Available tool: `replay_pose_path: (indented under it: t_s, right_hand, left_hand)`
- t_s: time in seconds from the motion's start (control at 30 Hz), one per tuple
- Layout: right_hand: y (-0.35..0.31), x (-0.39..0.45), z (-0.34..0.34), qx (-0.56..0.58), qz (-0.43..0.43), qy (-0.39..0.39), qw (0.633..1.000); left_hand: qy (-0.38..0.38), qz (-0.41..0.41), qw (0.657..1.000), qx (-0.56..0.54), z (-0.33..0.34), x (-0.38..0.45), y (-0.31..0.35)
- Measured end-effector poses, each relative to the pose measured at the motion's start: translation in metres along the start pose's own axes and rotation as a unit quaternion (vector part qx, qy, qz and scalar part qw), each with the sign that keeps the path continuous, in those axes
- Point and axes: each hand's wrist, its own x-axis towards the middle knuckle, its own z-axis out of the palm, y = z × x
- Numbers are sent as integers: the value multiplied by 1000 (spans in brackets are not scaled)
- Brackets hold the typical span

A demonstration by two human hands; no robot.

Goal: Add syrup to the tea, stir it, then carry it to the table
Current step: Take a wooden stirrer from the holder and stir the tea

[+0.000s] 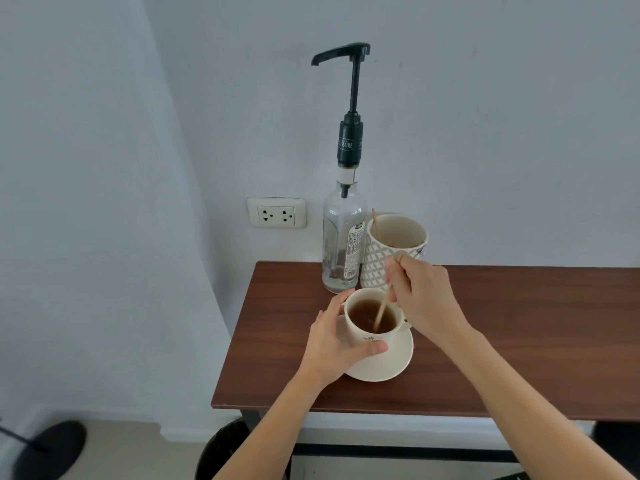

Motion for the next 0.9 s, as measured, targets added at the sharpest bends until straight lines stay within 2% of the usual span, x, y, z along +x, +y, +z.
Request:
replay_pose_path:
  t_s: [0.07, 0.17, 0.33, 0.47, 0.53, 0.67, 0.77, 0.9]
  right_hand:
    - [-4, -2, 0, 41, 12, -9, 999]
    - [-1, -3, -5, 15, 12, 22, 1000]
    - [-2, -16, -33, 62, -5, 146, 987]
    - [-2, -30, -35, 62, -31, 132, 989]
    - [-3, -34, -37, 58, -39, 164, 984]
    - [-3, -33, -40, 63, -29, 145, 987]
    - [-5, -34, -43, 68, -28, 171, 983]
    - [-4, -37, -45, 70, -22, 163, 984]
  left_hand:
    - [-4, -3, 1000, 2, 0, 1, 0]
    - [-2, -1, 1000, -1, 0, 0, -1]
    - [4, -1, 1000, -1, 0, 1, -1]
    - [4, -3, 1000, -3, -1, 0, -1]
    - [6, -1, 1000, -6, -1, -1, 1]
    - [10, -2, 1000, -9, 0, -2, 0]
    - [10, -4, 1000, -15, 0, -1, 0]
    - [9, -4, 1000, -11, 0, -4, 0]
